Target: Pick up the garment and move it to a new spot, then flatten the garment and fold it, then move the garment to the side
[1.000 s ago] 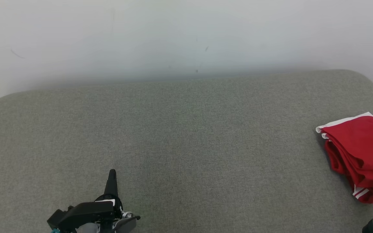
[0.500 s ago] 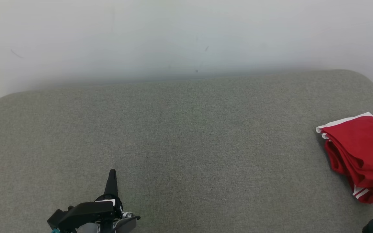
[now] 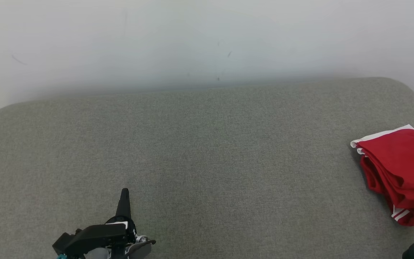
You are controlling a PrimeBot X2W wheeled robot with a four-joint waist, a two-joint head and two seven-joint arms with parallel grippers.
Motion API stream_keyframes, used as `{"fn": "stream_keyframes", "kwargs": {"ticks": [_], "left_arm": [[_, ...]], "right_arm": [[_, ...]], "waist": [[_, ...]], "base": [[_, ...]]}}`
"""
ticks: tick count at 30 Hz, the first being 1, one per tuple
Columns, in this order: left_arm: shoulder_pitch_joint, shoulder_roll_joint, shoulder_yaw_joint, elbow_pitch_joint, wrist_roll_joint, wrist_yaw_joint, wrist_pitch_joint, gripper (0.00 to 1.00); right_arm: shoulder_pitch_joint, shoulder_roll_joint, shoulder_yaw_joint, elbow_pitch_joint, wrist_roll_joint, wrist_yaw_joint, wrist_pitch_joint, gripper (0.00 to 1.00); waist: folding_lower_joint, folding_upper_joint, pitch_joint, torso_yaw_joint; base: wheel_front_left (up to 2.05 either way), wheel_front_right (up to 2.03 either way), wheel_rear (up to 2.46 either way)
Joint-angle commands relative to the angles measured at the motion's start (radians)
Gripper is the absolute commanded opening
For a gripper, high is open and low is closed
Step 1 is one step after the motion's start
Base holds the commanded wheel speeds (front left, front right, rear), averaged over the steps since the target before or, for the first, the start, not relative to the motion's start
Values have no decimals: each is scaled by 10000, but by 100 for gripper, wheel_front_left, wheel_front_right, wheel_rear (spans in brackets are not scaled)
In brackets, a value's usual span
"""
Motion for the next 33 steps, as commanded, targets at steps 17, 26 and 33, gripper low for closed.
{"fn": "stream_keyframes", "kwargs": {"ticks": [17,26,33], "left_arm": [[-38,2,-4,37,-60,-40,-25,0],[-38,2,-3,36,-60,-40,-25,0],[-38,2,-3,36,-60,-40,-25,0]], "right_arm": [[-21,45,-55,28,-68,4,55,0],[-28,53,-72,28,-89,4,70,0],[-32,59,-83,28,-105,4,78,0]], "waist": [[0,0,0,1],[0,0,0,1],[0,0,0,1]], "base": [[0,0,0],[0,0,0],[0,0,0]]}}
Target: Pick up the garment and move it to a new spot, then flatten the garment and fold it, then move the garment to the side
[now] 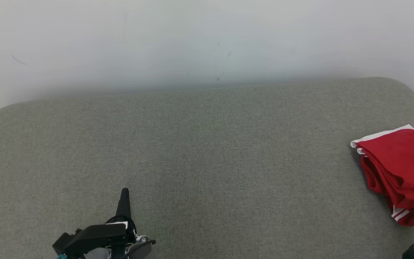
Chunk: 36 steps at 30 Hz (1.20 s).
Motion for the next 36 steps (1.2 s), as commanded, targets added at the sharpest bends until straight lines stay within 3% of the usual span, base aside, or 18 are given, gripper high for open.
{"fn": "stream_keyframes", "kwargs": {"ticks": [1,36], "left_arm": [[-38,2,-3,36,-60,-40,-25,0],[-37,2,-2,33,-60,-40,-25,0]], "right_arm": [[-22,30,-22,26,-35,4,37,0],[-36,44,-58,25,-68,4,71,0]], "waist": [[0,0,0,0],[0,0,0,0]], "base": [[0,0,0],[0,0,0]]}}
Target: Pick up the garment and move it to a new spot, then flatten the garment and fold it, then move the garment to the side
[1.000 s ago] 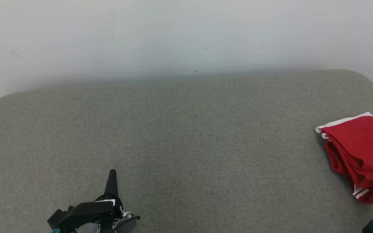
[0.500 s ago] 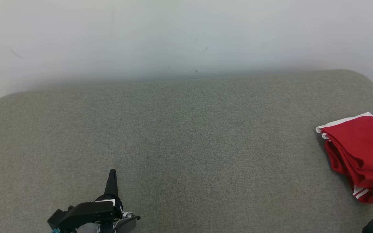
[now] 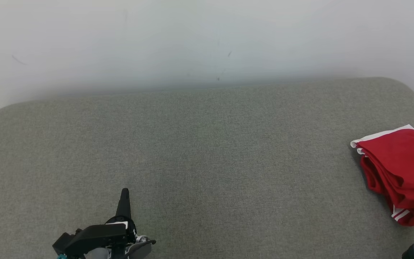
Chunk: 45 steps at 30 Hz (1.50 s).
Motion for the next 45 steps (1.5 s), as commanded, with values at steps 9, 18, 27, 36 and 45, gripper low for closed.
{"fn": "stream_keyframes", "kwargs": {"ticks": [9,18,27,36,45], "left_arm": [[-36,2,-2,33,-60,-40,-25,0],[-36,2,-2,32,-60,-40,-25,0],[-36,2,-2,32,-60,-40,-25,0],[-36,2,-1,31,-60,-40,-25,0],[-36,2,-1,31,-62,-40,-25,0]], "right_arm": [[-31,21,-26,25,-34,4,50,0],[-32,23,-33,25,-34,4,57,0],[-33,27,-37,25,-39,4,60,0],[-34,28,-41,24,-45,4,64,0],[-35,29,-43,24,-47,4,66,0]], "waist": [[0,-1,0,0],[0,-1,0,0],[0,-1,0,0],[0,-1,0,0],[0,-1,0,0]], "base": [[0,0,0],[0,0,0],[0,0,0],[0,0,0],[0,0,0]]}}
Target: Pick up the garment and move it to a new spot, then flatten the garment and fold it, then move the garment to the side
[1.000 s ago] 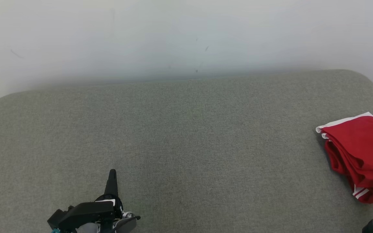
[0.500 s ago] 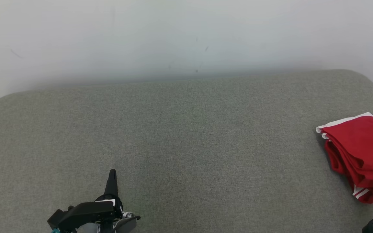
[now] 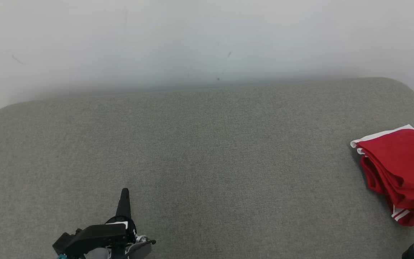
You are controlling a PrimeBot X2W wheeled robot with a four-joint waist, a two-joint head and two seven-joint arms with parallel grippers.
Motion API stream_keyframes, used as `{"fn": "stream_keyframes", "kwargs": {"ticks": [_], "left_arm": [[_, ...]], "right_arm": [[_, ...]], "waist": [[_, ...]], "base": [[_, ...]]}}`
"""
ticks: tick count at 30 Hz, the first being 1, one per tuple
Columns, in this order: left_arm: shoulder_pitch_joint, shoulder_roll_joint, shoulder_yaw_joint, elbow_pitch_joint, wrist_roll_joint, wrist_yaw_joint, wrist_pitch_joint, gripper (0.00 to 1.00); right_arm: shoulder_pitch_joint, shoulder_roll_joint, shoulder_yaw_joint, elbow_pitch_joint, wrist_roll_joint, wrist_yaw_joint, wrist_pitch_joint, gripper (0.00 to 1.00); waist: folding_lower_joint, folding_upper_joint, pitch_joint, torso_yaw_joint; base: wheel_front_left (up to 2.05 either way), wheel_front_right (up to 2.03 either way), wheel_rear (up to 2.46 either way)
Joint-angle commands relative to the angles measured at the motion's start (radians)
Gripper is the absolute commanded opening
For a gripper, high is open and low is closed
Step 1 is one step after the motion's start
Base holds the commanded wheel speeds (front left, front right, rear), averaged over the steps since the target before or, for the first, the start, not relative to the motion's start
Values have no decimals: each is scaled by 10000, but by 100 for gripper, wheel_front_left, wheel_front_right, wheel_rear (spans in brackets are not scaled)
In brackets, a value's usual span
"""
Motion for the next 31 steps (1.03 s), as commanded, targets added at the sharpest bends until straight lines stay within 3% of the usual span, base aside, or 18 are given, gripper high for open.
{"fn": "stream_keyframes", "kwargs": {"ticks": [1,31], "left_arm": [[-36,2,-1,31,-62,-40,-25,0],[-35,2,-1,30,-64,-40,-25,0]], "right_arm": [[-27,20,-23,24,-11,4,37,0],[-30,25,-29,24,-18,4,43,0]], "waist": [[0,0,0,0],[0,0,0,0]], "base": [[0,0,0],[0,0,0]]}}
